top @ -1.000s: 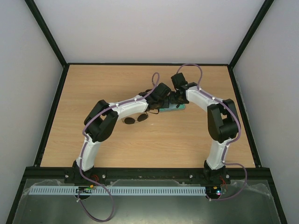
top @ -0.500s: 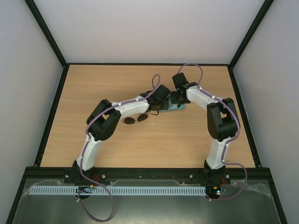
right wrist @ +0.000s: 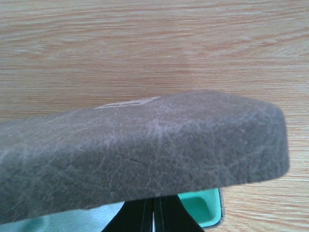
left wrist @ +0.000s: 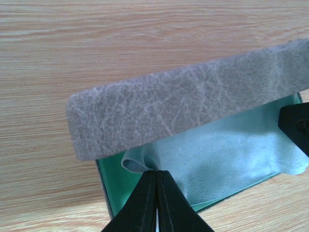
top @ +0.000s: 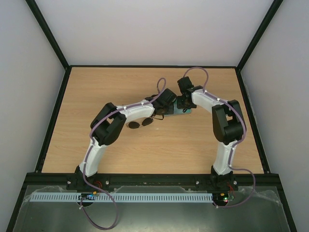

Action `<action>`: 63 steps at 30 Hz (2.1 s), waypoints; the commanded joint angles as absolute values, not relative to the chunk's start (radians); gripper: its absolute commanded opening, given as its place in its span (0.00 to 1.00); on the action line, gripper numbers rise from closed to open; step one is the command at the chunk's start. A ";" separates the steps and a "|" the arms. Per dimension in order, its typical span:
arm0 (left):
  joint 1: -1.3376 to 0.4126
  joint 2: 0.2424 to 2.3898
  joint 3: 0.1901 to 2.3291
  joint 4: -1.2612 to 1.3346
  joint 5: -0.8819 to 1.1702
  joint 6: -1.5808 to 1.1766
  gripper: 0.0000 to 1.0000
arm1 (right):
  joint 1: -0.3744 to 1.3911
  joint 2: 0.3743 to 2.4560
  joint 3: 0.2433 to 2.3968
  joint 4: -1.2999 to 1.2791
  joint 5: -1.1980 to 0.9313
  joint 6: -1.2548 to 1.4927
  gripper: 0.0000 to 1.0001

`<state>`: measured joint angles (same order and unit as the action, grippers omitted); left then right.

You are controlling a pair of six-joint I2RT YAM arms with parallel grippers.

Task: Organize the sunglasses
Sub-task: Place the glasses cleaning cloth in the sunglasses case.

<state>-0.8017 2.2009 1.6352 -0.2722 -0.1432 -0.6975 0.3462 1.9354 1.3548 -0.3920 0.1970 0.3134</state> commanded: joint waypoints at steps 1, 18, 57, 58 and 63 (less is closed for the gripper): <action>-0.792 2.227 1.644 -0.281 -0.164 -0.686 0.02 | 0.341 1.959 1.364 -0.424 0.220 0.305 0.01; -0.784 2.249 1.646 -0.278 -0.169 -0.680 0.02 | 0.338 1.982 1.366 -0.424 0.233 0.313 0.01; -0.780 2.237 1.638 -0.290 -0.178 -0.690 0.08 | 0.328 1.986 1.348 -0.421 0.259 0.325 0.16; -0.780 2.236 1.638 -0.290 -0.178 -0.690 0.08 | 0.328 1.987 1.349 -0.422 0.262 0.325 0.16; -0.779 2.230 1.635 -0.293 -0.179 -0.689 0.10 | 0.328 1.981 1.344 -0.425 0.279 0.326 0.21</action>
